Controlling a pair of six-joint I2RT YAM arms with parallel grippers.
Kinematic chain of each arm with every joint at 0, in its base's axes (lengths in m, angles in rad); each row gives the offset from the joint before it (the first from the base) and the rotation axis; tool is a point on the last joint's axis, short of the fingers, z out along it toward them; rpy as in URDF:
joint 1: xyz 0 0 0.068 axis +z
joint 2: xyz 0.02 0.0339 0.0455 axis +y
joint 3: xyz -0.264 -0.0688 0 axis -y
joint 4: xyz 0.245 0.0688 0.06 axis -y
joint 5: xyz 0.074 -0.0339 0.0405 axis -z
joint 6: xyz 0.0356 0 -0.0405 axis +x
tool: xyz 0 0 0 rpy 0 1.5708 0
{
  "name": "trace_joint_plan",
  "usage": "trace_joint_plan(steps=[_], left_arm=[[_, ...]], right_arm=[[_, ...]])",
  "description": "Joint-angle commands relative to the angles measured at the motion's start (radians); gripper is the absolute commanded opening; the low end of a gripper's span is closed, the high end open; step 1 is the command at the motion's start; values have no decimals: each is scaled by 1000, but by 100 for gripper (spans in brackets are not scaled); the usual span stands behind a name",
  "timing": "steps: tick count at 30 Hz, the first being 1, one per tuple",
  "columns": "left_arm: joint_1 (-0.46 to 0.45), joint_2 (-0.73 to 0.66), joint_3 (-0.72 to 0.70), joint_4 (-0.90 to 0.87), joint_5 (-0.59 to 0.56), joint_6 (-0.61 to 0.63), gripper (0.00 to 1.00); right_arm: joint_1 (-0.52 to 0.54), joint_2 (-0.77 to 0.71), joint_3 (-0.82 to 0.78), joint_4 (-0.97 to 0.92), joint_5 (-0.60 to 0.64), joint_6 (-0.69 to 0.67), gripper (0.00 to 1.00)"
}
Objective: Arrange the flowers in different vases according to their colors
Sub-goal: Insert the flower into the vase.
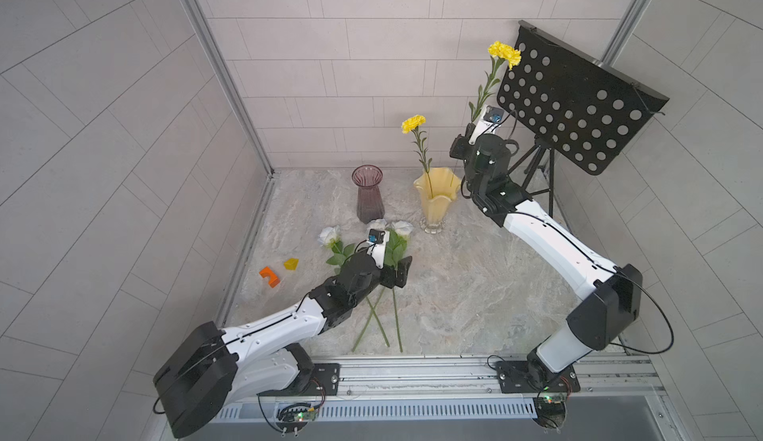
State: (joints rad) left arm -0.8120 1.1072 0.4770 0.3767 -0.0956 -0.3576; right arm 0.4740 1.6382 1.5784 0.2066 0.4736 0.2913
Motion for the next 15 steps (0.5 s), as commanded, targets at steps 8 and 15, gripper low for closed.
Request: trace_joint_plan(steps=[8,15], left_arm=[[-1,-27,-20,0,-68,11,100],[-1,-42,-21,-8,-82,8,100]], right_arm=[[-3,139,-92,121,-67,34,0],[-2,118,-116,56,-90,78,5]])
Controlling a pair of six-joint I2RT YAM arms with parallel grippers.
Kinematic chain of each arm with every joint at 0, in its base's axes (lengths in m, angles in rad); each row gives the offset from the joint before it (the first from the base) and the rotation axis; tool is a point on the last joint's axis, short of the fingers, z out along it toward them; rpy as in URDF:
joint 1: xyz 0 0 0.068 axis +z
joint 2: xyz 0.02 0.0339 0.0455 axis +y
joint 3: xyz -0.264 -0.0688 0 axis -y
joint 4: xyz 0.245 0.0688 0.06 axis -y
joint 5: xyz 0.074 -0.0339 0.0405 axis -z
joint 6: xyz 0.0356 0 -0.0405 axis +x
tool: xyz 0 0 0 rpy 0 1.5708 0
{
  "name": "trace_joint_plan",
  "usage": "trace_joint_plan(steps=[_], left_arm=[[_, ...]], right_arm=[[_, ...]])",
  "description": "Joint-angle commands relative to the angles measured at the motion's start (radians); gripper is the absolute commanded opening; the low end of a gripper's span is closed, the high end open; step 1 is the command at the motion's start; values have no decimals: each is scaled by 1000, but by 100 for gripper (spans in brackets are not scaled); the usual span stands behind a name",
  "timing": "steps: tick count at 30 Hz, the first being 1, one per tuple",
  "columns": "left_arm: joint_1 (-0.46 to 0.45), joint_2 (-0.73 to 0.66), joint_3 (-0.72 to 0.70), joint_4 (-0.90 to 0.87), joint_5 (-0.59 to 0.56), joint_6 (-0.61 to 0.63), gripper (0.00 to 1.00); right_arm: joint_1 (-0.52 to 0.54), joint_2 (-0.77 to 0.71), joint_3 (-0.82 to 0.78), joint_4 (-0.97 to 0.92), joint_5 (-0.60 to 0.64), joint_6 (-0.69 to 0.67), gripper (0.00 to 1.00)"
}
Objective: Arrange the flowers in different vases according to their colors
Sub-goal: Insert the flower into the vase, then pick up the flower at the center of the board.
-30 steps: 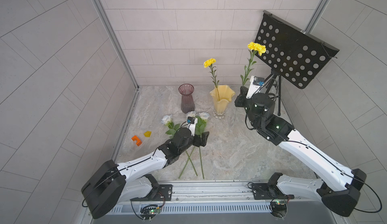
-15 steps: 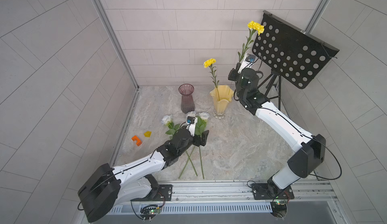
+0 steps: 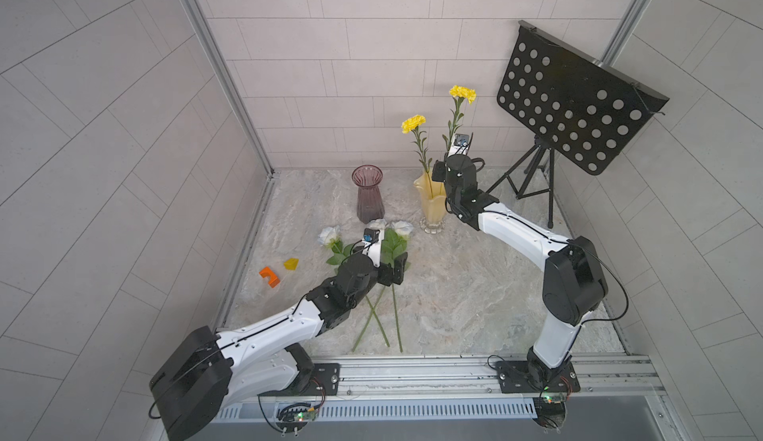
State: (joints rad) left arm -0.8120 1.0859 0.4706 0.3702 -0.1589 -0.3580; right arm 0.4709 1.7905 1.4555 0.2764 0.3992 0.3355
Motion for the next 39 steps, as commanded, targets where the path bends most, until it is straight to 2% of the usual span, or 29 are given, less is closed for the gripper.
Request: trace_joint_plan(steps=[1,2,4,6,9,14,18,20,25,29,32,39], left_arm=[[-1,-24,-17,-1,-22,9,100],[-1,-29,-19,2,-24,13,100],[-1,-41,-29,11,-41,17,100],[-1,-54,-41,12,-102,10,100],[6,-85,-54,-27,-247,-79,100],[62,-165,-61,-159,-419,-199,100],[109,-264,-107,-293,-608,-396,100],[110,-304,-140,-313,-696,-440,100],[107,-430,-171,-343,-730,-447,100],[107,-462,-197,-385,-797,-512,100],[108,-451,-190,-432,-837,-556,100],[103,-414,-134,-468,-799,-529,100]], right_arm=[[0,-40,10,-41,-24,43,13],[0,-49,16,-73,-37,52,25],[0,-67,33,-152,-51,70,41],[0,-93,50,-245,-52,100,50],[4,-152,36,-337,-57,130,51],[41,-282,-3,-493,-82,162,51],[126,-383,-69,-620,-116,209,50],[173,-425,-128,-656,-148,233,50],[239,-528,-288,-698,-179,325,47],[328,-547,-416,-611,-293,481,47],[426,-470,-457,-555,-313,580,47],[575,-234,-379,-550,-294,719,47]])
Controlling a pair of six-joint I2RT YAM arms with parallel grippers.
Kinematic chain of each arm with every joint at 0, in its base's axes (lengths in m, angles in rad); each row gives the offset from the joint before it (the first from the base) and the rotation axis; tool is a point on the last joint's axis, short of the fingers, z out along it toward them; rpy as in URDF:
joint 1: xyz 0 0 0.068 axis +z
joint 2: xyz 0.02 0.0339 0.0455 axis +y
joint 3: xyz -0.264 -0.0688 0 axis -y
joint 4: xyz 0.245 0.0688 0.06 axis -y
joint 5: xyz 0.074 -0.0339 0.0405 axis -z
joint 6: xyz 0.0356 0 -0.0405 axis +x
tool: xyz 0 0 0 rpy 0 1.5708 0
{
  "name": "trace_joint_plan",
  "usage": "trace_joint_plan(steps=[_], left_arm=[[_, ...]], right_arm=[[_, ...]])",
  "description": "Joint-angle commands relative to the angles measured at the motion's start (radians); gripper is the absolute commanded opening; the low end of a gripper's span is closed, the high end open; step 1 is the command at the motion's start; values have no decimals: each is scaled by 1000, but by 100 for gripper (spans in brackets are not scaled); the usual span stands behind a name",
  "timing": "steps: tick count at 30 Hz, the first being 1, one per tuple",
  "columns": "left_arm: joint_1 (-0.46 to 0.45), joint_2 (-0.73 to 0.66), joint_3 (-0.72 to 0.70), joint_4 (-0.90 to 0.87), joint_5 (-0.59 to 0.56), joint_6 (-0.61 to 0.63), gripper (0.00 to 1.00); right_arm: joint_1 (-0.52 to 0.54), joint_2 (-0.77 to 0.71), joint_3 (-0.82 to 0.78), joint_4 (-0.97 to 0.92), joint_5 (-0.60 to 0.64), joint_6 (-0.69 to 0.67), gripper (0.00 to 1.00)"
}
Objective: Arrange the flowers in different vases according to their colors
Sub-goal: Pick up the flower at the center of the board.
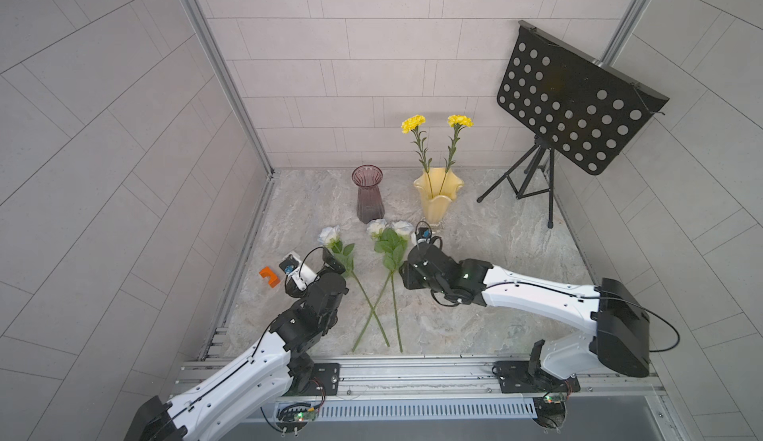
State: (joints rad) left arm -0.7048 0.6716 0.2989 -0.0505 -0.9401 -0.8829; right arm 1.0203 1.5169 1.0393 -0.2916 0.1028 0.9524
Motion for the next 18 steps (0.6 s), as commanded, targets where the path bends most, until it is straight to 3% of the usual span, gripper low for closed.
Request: trace_joint_plan(steps=[1,8,18], left_arm=[[-4,-4,36,-51,-21,-9,100],[-9,-66,8,-52,-37,-40,100],[-10,-74,0,-28,-38,-34,100]], right_arm=[[37,68,46,24,-2,124,47],[52,220,52,148,-86,262,47],[60,377,128,174,-102,319,45]])
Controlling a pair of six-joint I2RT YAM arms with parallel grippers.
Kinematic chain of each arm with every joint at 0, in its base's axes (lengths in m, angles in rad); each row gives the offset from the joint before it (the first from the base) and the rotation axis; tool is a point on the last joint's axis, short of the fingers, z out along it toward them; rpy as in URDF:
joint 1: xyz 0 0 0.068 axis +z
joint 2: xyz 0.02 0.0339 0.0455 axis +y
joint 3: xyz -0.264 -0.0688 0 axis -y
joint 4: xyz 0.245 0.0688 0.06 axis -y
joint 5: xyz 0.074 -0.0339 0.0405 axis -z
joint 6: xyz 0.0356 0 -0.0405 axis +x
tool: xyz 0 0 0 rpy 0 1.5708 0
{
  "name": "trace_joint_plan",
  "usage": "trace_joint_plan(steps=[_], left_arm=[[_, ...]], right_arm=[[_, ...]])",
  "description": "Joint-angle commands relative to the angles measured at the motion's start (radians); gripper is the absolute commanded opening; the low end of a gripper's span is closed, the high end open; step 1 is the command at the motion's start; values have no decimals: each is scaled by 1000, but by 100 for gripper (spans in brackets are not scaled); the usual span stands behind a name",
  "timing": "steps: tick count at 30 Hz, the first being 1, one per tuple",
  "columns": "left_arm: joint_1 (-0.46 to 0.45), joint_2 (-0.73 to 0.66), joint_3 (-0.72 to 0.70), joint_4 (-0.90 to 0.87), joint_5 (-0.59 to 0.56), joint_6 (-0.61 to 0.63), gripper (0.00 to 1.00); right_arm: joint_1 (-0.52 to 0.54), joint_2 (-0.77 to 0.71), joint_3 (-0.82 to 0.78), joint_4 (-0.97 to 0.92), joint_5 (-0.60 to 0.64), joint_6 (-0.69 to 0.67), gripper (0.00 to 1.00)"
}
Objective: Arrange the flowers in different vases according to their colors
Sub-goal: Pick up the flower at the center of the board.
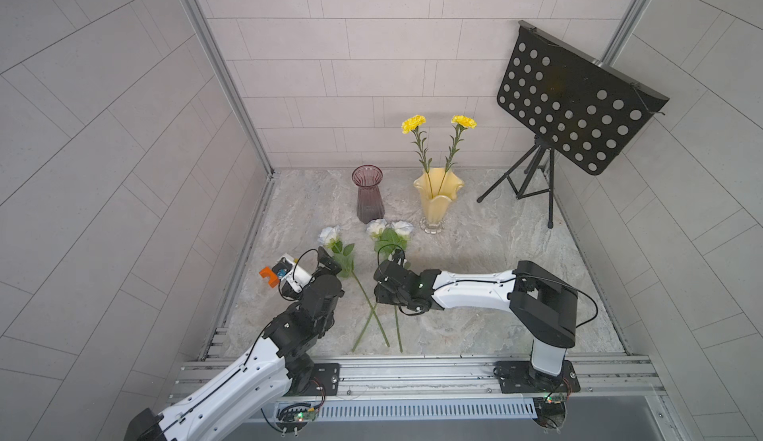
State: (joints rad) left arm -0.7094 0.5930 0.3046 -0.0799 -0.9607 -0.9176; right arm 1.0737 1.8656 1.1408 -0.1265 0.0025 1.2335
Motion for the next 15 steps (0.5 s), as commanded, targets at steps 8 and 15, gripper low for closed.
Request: trace_joint_plan(steps=[8,15], left_arm=[[-4,2,-5,8,-18,6,100],[-4,4,-5,14,-18,11,100]], right_arm=[[2,82,25,14,30,87,42],[-33,118,33,19,33,89,37]])
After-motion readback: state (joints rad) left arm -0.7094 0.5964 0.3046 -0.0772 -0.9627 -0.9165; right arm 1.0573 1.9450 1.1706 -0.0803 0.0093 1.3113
